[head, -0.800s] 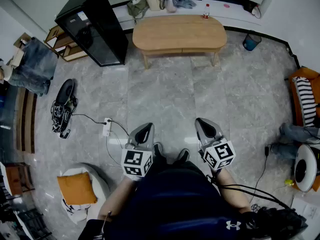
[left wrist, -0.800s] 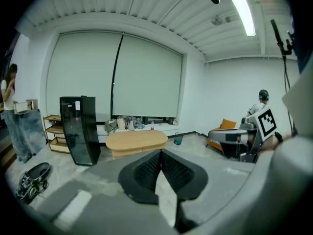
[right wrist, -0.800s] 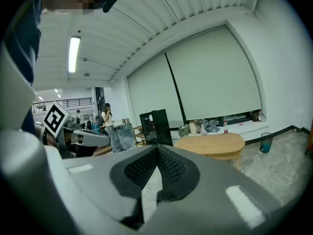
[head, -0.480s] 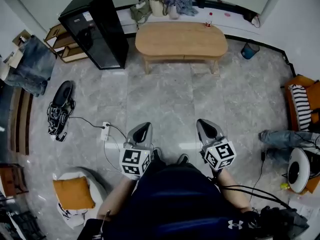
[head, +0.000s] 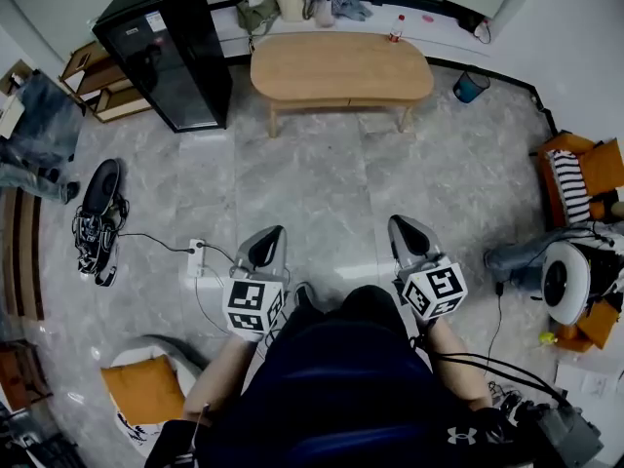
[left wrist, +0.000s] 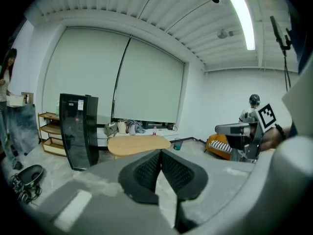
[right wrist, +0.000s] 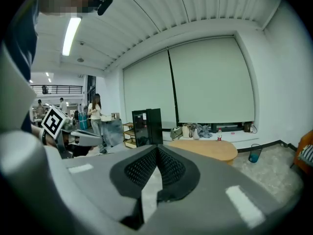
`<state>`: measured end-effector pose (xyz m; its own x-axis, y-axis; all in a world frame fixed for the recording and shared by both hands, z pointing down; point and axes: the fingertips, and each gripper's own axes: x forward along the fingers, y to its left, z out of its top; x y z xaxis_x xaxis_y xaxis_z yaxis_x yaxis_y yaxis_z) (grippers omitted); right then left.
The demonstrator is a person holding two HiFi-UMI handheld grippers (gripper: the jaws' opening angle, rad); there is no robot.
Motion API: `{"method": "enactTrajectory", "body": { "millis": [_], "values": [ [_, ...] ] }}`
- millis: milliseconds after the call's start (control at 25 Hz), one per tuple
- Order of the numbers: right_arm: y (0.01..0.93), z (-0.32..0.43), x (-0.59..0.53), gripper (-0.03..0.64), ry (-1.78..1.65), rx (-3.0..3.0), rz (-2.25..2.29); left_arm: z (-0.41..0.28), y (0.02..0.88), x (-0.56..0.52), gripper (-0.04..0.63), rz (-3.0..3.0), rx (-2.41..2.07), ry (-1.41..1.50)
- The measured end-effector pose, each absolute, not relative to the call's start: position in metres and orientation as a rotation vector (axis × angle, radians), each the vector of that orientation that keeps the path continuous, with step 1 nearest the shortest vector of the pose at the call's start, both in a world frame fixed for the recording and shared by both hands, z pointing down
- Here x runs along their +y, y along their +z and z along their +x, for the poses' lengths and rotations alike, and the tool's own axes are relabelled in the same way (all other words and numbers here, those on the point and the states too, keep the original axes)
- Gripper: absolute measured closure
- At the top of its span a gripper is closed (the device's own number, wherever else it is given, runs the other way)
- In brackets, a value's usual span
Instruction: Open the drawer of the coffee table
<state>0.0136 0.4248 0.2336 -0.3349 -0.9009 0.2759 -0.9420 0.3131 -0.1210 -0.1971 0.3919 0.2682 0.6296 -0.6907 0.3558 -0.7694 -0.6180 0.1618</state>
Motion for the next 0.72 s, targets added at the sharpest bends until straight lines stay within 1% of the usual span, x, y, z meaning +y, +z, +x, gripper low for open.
{"method": "enactTrajectory", "body": {
  "millis": [280, 560, 720],
  "values": [
    [0.232, 0.016, 0.413, 0.617, 0.384, -2.361, 1.772, -0.211, 0.267, 0.37, 0.594, 2.567, -1.185, 0.364],
    [0.246, 0.027, 0.37, 0.617, 0.409, -2.393, 1.782, -0.21, 0.27, 0.335, 0.594, 2.555, -1.237, 0.402],
    [0.256, 0.042, 0.336, 0.617, 0.446, -2.43, 1.773, -0.198, 0.274, 0.31, 0.592, 2.532, -1.279, 0.435]
  ]
}}
